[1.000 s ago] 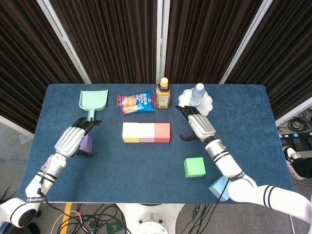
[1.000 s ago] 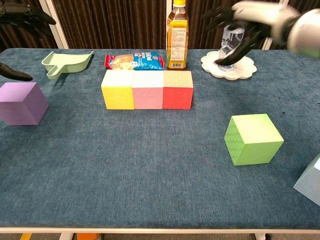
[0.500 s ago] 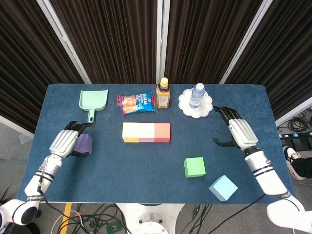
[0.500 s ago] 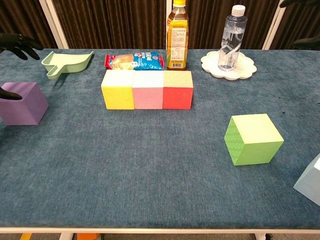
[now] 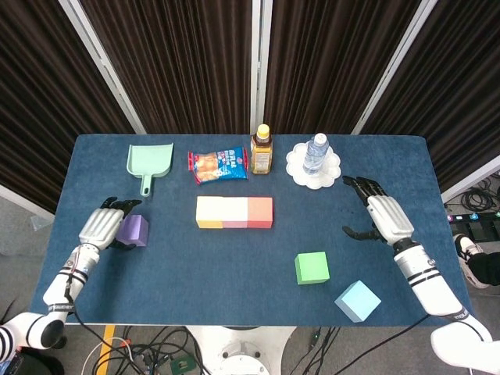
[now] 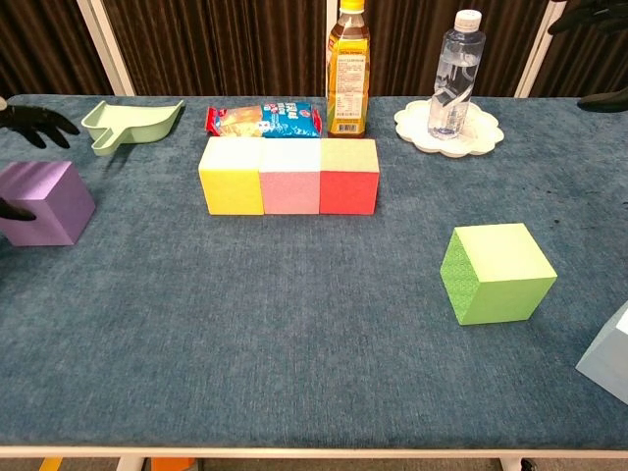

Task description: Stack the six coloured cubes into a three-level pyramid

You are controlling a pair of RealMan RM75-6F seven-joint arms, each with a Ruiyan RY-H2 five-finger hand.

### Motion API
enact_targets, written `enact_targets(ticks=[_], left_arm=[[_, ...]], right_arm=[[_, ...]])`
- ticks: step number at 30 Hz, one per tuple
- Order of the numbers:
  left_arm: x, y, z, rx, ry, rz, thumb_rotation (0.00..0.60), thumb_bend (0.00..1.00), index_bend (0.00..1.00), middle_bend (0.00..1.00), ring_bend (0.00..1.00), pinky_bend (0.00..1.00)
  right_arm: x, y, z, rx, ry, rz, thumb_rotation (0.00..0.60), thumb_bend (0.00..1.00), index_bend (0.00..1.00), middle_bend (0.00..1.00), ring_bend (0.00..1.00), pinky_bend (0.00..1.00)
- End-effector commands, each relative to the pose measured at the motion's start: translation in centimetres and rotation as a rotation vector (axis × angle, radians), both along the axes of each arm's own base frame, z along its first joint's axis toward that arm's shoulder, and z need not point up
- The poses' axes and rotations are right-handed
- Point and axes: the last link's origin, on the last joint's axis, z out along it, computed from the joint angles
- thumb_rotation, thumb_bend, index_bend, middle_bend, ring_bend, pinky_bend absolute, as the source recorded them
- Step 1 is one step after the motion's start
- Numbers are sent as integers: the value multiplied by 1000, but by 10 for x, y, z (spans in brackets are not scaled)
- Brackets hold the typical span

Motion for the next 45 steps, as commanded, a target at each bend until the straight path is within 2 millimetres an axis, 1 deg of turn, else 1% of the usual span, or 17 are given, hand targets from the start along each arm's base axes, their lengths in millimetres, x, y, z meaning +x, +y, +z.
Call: enact_targets(ticks=[1, 5, 7, 8, 10, 13, 17, 20, 25, 29, 33, 38, 45], left_arm=[[-8, 2, -3, -13, 20, 27, 600, 82, 144, 156, 168, 85], [-15, 1, -6, -14, 24, 44, 600, 87, 163, 187, 168, 86], [-17, 1, -8, -18, 24, 49, 600, 90, 175, 223, 169, 86], [-17, 2, -9, -14, 21, 50, 600, 92, 190, 252, 177, 87], [-16, 4, -11, 0, 22, 42, 600, 99, 240, 334, 226, 90], [-11, 7, -13, 5, -7, 38, 600, 101, 290, 413, 271, 91], [3, 12, -10, 5, -71, 33, 600, 101, 359, 474, 337, 93], [20, 17, -3, 22, -122, 12, 600, 101, 365, 483, 348, 123], [58, 26, 10, 28, -202, -43, 600, 101, 365, 474, 347, 130], [89, 34, 20, 21, -213, -102, 600, 101, 364, 467, 347, 130], [120, 41, 23, 13, -189, -151, 600, 100, 358, 455, 347, 129], [150, 52, 19, -17, -160, -167, 600, 100, 349, 447, 347, 130], [190, 64, 4, -61, -99, -172, 600, 98, 336, 443, 347, 129]], right_arm=[[1, -1, -2, 4, 0, 2, 600, 171, 0, 122, 0, 0], [2, -2, -4, 9, 0, -1, 600, 171, 0, 122, 0, 0], [2, -3, -5, 13, -1, -7, 600, 172, 0, 122, 0, 0], [2, -3, -5, 15, -2, -9, 600, 171, 0, 122, 0, 0], [1, -3, -4, 12, -2, -12, 600, 171, 0, 122, 0, 0], [1, -3, -3, 6, -7, -13, 600, 171, 0, 122, 0, 0], [0, -2, -1, -3, -16, -15, 600, 172, 0, 122, 0, 0], [-2, 0, 1, -10, -20, -16, 600, 171, 0, 122, 0, 0], [-6, 2, 7, -23, -29, -19, 600, 171, 0, 122, 0, 0], [-8, 2, 10, -29, -33, -20, 600, 172, 0, 122, 0, 0], [-10, 2, 14, -38, -34, -22, 600, 171, 0, 122, 0, 0], [-12, 1, 17, -44, -38, -25, 600, 171, 0, 123, 0, 0], [-15, 1, 18, -44, -42, -29, 600, 171, 0, 122, 0, 0]])
